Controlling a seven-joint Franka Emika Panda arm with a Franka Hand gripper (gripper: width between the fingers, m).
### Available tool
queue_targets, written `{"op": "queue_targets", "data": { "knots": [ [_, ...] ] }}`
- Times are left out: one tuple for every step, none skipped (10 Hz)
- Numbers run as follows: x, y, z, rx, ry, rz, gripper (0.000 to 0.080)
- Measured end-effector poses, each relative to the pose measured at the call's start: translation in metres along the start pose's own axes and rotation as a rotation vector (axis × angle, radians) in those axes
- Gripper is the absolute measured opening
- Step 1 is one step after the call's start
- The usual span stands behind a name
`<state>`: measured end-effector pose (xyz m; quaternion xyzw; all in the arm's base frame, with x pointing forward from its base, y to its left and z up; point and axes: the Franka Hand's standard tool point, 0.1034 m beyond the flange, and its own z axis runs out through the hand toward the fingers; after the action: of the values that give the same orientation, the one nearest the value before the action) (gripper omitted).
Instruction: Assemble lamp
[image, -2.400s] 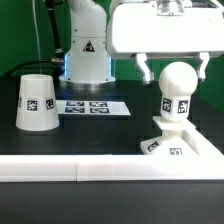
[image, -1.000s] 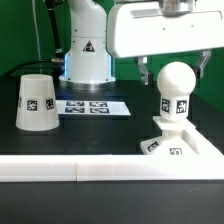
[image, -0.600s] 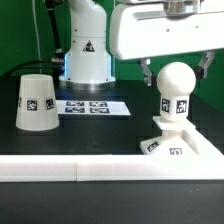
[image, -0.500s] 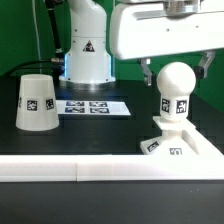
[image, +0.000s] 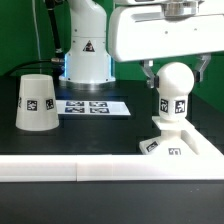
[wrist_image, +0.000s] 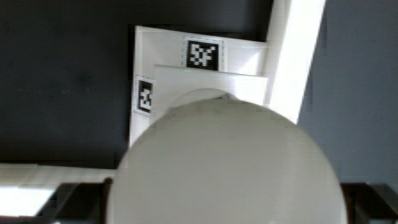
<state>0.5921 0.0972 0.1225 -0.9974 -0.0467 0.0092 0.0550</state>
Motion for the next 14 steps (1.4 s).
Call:
{"op": "queue_targets", "data": {
  "knots": [
    [0.0000,-0.0004,0.0001,0.001,0.000,0.080,0.0577],
    [-0.0001,-0.0009,0.0003,0.001,0.000,0.162,0.0577],
    [-0.0002,-0.0020,0.0006,0.001,0.001,0.269,0.0577],
    [-0.0003,-0.0034,0.0009,0.000,0.002,0.370,0.0577],
    [-0.0003,-0.0033,0.0012,0.002,0.004,0.513,0.0577],
    [-0.0004,-0.0036,0.0014,0.003,0.004,0.613,0.0578],
    [-0.0004,-0.0037,0.0015,0.004,0.003,0.647,0.0580],
    [-0.0005,-0.0044,0.0016,0.007,0.002,0.726,0.0580],
    [-0.0004,-0.0051,0.0016,0.012,0.000,0.801,0.0580],
    [-0.0005,-0.0055,0.0017,0.013,-0.001,0.861,0.0580],
    [-0.0005,-0.0060,0.0018,0.014,-0.001,0.915,0.0580],
    [-0.0006,-0.0064,0.0019,0.015,-0.002,0.954,0.0580],
    [-0.0006,-0.0075,0.0020,0.019,-0.005,1.031,0.0580],
    [-0.0014,-0.0077,0.0017,0.029,-0.013,1.132,0.0580]
  ]
}}
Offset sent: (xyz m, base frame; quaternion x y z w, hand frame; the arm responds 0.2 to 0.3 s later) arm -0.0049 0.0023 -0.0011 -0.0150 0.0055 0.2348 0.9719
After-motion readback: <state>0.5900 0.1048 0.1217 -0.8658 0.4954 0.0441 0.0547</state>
